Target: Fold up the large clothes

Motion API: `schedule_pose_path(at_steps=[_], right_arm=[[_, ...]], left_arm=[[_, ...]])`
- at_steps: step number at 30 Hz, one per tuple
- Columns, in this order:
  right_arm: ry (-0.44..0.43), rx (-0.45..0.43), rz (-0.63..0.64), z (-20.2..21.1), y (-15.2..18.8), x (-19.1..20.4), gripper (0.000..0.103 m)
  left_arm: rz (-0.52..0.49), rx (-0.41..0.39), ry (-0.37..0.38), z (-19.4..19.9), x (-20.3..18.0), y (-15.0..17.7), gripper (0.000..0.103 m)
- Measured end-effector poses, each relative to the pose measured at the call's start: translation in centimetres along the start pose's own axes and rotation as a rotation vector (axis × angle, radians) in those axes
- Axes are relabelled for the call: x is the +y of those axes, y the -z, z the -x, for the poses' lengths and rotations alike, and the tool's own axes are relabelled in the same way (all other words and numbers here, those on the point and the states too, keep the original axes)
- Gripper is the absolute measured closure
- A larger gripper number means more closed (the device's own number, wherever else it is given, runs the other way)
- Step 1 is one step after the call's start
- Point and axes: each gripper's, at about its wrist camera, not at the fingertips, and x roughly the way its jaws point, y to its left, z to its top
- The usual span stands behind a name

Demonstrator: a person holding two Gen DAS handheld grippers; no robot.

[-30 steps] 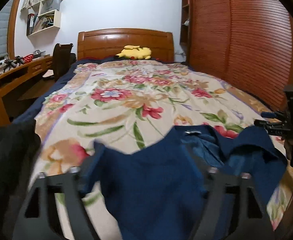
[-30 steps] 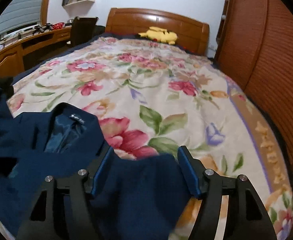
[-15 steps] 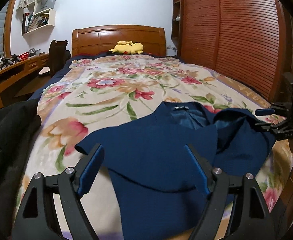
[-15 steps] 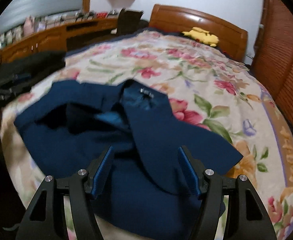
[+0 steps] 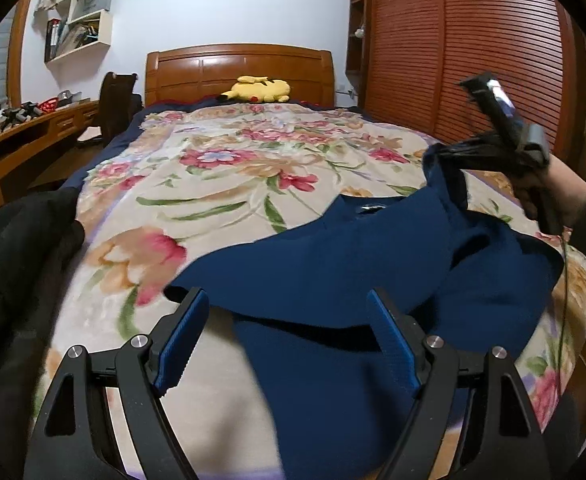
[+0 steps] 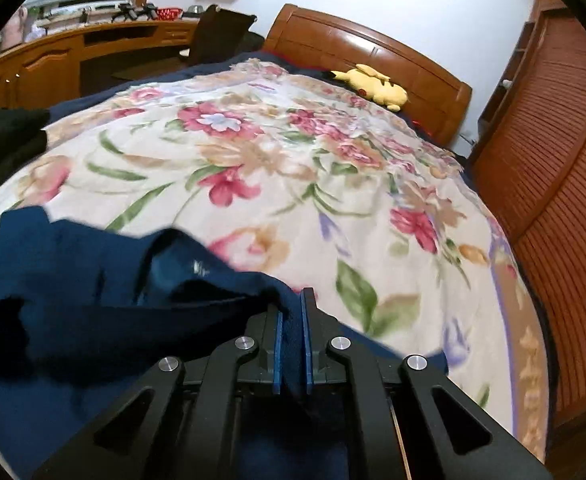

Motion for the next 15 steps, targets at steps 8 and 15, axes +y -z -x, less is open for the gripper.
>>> schedule_pose_path(at_steps=[8, 15], right_arm=[[0.095, 0.056, 0.074, -5.4, -2.6, 4.9, 0.061], [0.001, -0.032, -0.034, -2.1, -1.7, 3.9, 0.045]], left_arm=[[0.019, 0.011, -0.036, -0.1, 1.8, 0.4, 0.022], [0.017, 0.005, -0.035, 0.1, 1.9, 0.5, 0.022]])
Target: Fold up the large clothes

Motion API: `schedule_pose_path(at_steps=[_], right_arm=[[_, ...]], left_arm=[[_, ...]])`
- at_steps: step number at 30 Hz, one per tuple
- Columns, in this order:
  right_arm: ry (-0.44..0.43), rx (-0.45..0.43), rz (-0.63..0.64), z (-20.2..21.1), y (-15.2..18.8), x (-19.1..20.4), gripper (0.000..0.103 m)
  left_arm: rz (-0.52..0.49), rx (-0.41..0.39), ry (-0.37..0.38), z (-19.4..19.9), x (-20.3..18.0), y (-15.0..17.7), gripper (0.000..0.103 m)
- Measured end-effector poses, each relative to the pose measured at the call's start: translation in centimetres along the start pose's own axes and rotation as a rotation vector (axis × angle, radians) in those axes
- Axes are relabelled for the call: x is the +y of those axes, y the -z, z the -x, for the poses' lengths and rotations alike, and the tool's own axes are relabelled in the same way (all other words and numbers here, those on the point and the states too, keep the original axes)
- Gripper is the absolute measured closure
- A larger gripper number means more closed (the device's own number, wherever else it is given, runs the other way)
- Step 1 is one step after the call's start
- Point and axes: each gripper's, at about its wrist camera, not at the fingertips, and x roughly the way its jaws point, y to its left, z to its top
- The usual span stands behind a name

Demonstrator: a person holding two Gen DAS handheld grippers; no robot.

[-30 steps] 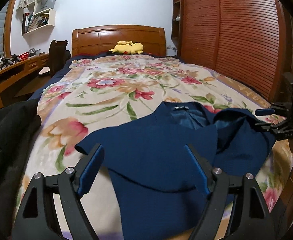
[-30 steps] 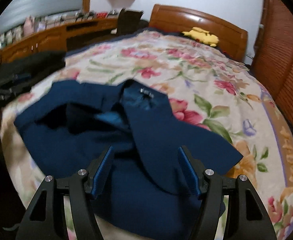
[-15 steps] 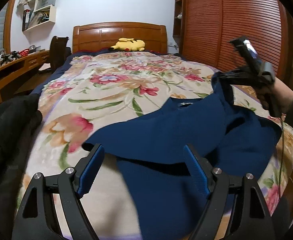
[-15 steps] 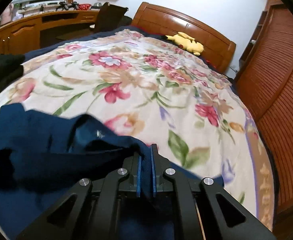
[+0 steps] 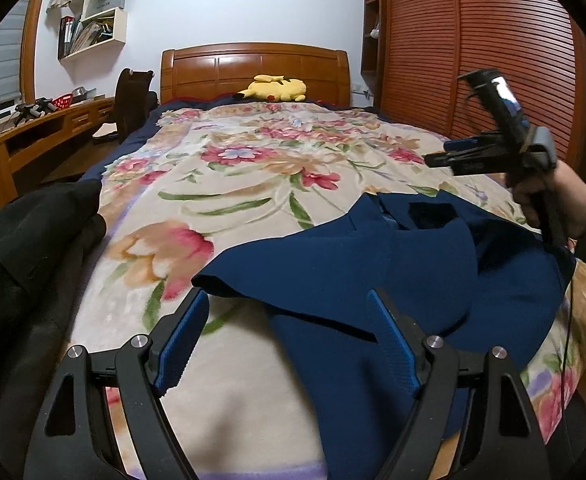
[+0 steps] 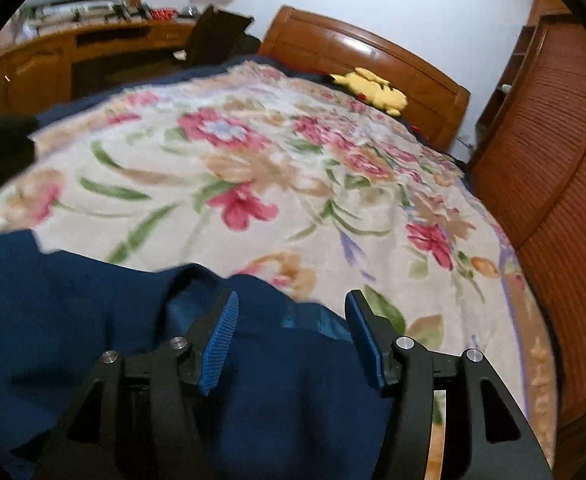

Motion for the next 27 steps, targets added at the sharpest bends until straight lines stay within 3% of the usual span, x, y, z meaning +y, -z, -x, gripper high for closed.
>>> schedule_pose_path(at_steps=[8, 13, 19, 27], right_arm=[[-0.217, -0.038, 0.131, 6.3, 4.3, 4.4, 0.045], [-0.292, -0.047, 0.201, 9.0, 6.8, 7.1, 0.045], [-0.284, -0.04, 0.274, 10.2, 8.6, 8.2, 0.045], [-0.167, -0.038, 0.354, 9.4, 7.5, 10.1, 0.037]], left_arm=[[0.014, -0.006, -0.006, 0.2, 0.5, 0.1, 0.022], [0.015, -0.004, -0.008, 0.3, 0.7, 0.1, 0.022], [0.015, 0.002, -0.013, 0.2, 1.2, 0.5, 0.022], [0.015, 0.004, -0.016, 0.2, 1.3, 0.7, 0.022]])
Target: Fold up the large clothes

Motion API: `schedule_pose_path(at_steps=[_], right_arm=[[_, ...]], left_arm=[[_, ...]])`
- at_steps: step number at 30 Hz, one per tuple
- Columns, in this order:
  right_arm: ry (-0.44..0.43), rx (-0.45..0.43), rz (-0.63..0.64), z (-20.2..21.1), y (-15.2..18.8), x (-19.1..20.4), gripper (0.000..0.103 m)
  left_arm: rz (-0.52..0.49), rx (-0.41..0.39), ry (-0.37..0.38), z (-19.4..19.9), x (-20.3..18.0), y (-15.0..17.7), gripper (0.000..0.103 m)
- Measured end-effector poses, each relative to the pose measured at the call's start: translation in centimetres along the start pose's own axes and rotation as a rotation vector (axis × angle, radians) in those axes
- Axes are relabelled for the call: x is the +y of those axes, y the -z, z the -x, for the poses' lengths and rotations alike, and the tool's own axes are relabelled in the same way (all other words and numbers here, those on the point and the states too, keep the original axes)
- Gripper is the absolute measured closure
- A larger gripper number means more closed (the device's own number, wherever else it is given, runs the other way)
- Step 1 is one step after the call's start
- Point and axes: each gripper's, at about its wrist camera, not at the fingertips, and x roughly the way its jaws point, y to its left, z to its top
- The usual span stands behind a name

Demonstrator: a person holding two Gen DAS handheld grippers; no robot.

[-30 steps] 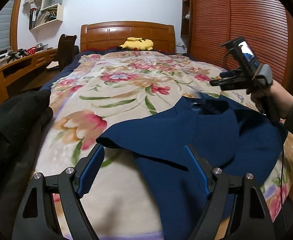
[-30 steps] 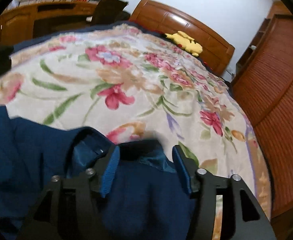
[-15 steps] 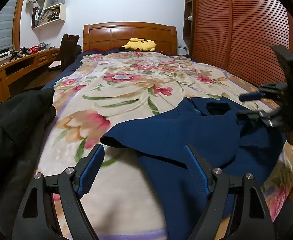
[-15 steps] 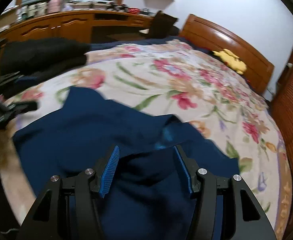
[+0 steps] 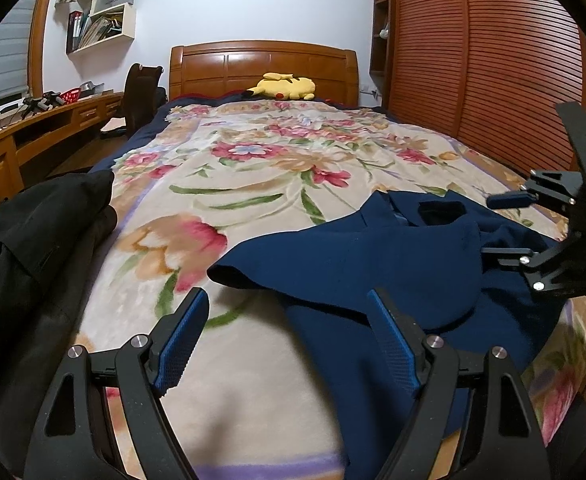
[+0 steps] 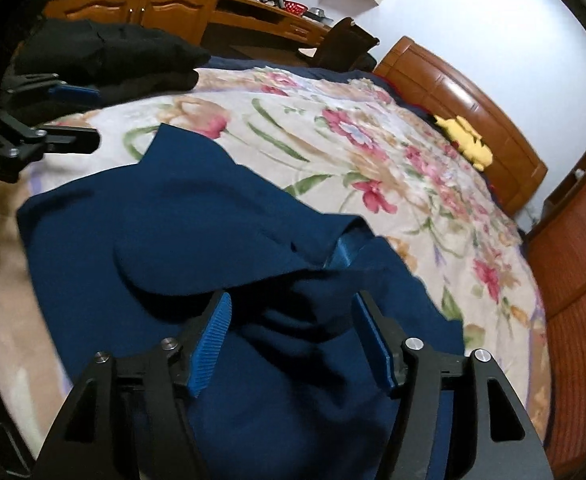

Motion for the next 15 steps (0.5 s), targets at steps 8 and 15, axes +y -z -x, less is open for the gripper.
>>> schedule_pose_path(at_steps=[8, 15], right_arm=[[0.007, -0.006, 0.077, -1.8, -1.7, 2.4, 0.035], [-0.062, -0.062, 0.109, -2.2, -2.7, 2.5, 0.035]], left_arm=[[0.005, -0.002, 0.0, 0.0, 0.1, 0.0, 0.022], [0.007, -0.002, -0.001, 0.1, 0.5, 0.1, 0.022]])
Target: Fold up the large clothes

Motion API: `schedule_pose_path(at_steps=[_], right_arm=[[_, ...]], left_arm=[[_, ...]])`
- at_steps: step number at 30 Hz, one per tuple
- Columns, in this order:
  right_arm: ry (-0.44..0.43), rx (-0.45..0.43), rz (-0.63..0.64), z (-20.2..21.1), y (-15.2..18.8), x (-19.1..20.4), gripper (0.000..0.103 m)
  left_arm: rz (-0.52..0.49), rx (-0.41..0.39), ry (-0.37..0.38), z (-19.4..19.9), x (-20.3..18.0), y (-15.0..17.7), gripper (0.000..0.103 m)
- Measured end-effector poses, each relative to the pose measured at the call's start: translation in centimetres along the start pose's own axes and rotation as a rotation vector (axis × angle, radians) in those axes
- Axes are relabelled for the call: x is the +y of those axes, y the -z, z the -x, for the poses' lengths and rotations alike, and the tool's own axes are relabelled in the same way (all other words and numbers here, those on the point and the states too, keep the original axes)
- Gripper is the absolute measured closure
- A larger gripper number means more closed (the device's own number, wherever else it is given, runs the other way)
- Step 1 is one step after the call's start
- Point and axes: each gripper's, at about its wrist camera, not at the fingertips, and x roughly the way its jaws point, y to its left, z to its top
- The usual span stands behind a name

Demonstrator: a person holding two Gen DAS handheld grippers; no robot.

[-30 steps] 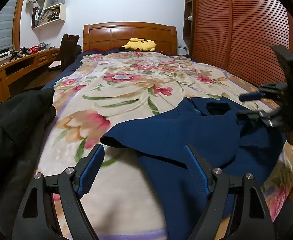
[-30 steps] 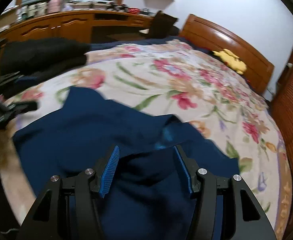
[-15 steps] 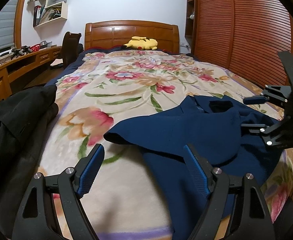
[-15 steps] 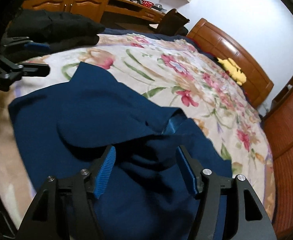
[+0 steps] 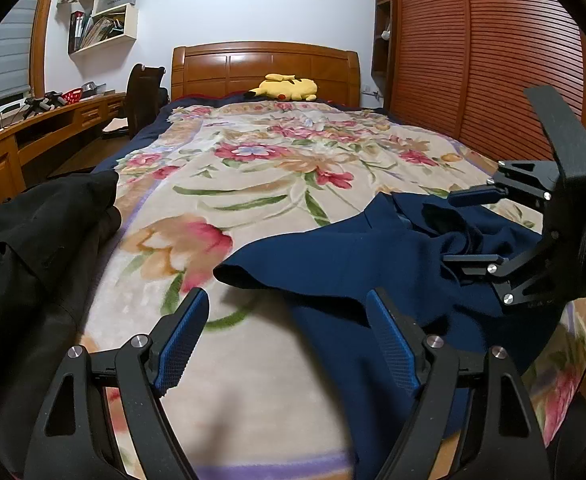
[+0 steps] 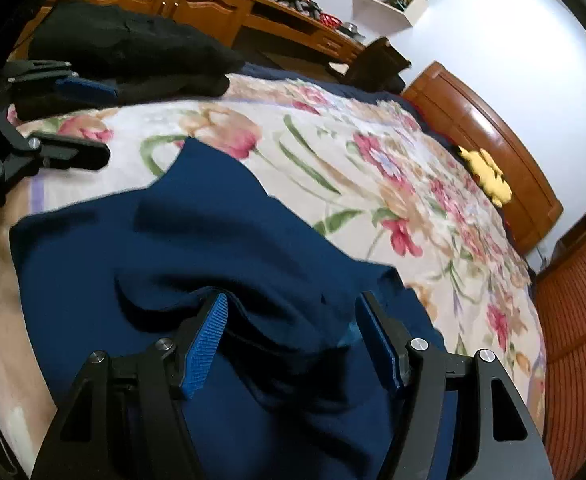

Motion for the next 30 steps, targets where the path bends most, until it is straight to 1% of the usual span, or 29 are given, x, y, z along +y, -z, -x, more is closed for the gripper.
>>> schedule_pose_path(at_steps=[1, 2, 3, 4, 8, 12, 13, 14, 17, 19, 20, 22, 25, 27, 28, 29, 30], right_arm=[[-0.014, -0.011, 0.0, 0.1, 0.0, -0.2, 0.04], [-0.041, -0.022, -0.004, 0.1, 0.0, -0.4, 0.061], [-0.081, -0.028, -0.014, -0.1, -0.1, -0.9, 0.074], [-0.104, -0.026, -0.032, -0.4, -0.4, -1.3, 0.094], [-0.123, -0.049, -0.107, -1.5, -1.5, -3.9, 0.097], [-0.069, -0.072, -0.217, -2.8, -2.8, -7.4, 0.098], [-0.033, -0.08, -0.241, -3.1, -3.1, -8.3, 0.103], [0.018, -0.08, -0.277, -3.5, -3.2, -9.5, 0.103], [0.17, -0.036, -0.4, -5.0, -3.2, -12.8, 0.103], [0.218, 0.01, -0.465, -6.0, -2.3, -14.6, 0.103], [0.214, 0.02, -0.478, -6.2, -1.9, -15.0, 0.103], [0.176, 0.002, -0.483, -5.8, -1.1, -15.1, 0.103], [0.13, -0.012, -0.451, -4.9, -0.3, -14.2, 0.103], [0.084, -0.019, -0.437, -3.7, 0.1, -13.2, 0.097], [0.061, -0.027, -0.427, -3.1, 0.2, -12.8, 0.086], [0.033, -0.036, -0.413, -2.5, 0.5, -12.4, 0.07], [-0.008, -0.045, -0.387, -1.8, 0.7, -11.6, 0.062]], left_arm=[[-0.001, 0.0, 0.0, 0.0, -0.1, -0.1, 0.022], [-0.001, 0.0, 0.0, 0.0, -0.1, -0.1, 0.022], [-0.001, 0.001, 0.001, 0.0, -0.1, 0.0, 0.022], [-0.001, 0.001, 0.0, 0.0, 0.1, 0.0, 0.022], [0.0, 0.001, 0.001, 0.0, 0.1, 0.0, 0.022], [-0.002, 0.005, 0.002, -0.1, 0.4, 0.0, 0.022], [-0.003, 0.006, 0.002, -0.2, 0.4, 0.0, 0.022], [-0.004, 0.007, 0.001, -0.3, 0.3, 0.0, 0.022], [-0.01, 0.009, 0.004, -0.5, 0.0, 0.0, 0.022], [-0.014, 0.013, 0.009, -0.7, -0.4, 0.0, 0.022], [-0.017, 0.015, 0.009, -0.8, -0.7, -0.1, 0.022], [-0.024, 0.014, 0.012, -0.9, -1.1, -0.2, 0.022], [-0.03, 0.011, 0.018, -0.9, -1.4, -0.3, 0.022], [-0.031, 0.013, 0.021, -0.9, -1.6, -0.2, 0.022], [-0.033, 0.013, 0.022, -0.9, -1.8, -0.2, 0.022], [-0.036, 0.013, 0.022, -0.9, -1.9, -0.2, 0.022], [-0.038, 0.014, 0.02, -0.8, -2.0, -0.1, 0.022]])
